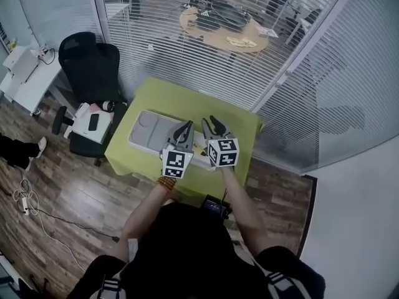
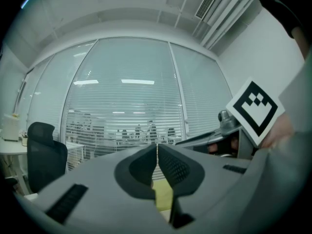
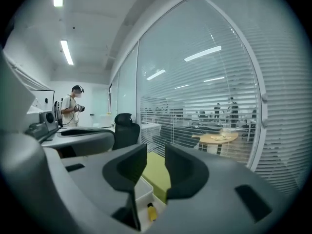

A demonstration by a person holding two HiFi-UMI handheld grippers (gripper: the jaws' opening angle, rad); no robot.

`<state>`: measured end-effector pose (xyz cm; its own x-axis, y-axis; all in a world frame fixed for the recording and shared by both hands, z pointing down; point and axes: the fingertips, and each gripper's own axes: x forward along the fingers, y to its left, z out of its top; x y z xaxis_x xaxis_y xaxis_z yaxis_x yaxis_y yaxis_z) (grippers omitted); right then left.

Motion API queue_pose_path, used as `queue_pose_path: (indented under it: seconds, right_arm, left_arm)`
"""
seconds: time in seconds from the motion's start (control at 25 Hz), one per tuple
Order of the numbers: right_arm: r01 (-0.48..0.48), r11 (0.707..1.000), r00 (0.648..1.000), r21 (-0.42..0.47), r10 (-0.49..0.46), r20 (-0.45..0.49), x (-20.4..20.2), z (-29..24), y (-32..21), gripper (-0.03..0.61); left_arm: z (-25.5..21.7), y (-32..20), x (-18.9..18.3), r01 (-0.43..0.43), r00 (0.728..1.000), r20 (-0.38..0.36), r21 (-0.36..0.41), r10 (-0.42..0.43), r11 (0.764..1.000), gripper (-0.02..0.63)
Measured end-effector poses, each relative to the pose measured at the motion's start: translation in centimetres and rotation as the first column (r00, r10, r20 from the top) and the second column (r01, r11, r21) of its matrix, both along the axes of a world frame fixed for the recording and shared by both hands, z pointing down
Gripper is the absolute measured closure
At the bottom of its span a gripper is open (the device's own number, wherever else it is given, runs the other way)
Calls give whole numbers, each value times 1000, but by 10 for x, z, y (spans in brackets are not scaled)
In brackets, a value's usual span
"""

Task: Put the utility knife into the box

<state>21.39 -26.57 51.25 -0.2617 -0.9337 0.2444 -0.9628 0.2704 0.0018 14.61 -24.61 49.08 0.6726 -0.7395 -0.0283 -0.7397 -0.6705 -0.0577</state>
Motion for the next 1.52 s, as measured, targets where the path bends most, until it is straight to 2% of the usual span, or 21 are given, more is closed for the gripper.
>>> queue_pose_path:
  seconds: [0.36,0.72,0.96,1.4,1.52]
  right_arm:
    - [-16,998,998,58,13,57,2,-15,10,471]
    - [-40,993,998,112,35,43,3,-27,23,493]
    - [-65,987,995,150,52,84,3,-41,26,515]
    - [-107,959,994,263,97,50,13,-65,41,548]
    - [-102,953,995,285,104,8,13,-66,45,549]
  left_arm:
    - [7,0,2,-24,1000,5,-15,24,1000,595]
    - [9,1,-3,-34,999,-12,-30,33,999,595]
    - [5,-1,-5,-34,999,-16,-22,34,999,595]
    - [-2,3,4,-64,998,-29,-1,64,998,595]
    - [-5,3,7,-79,996,-36,13,80,997,595]
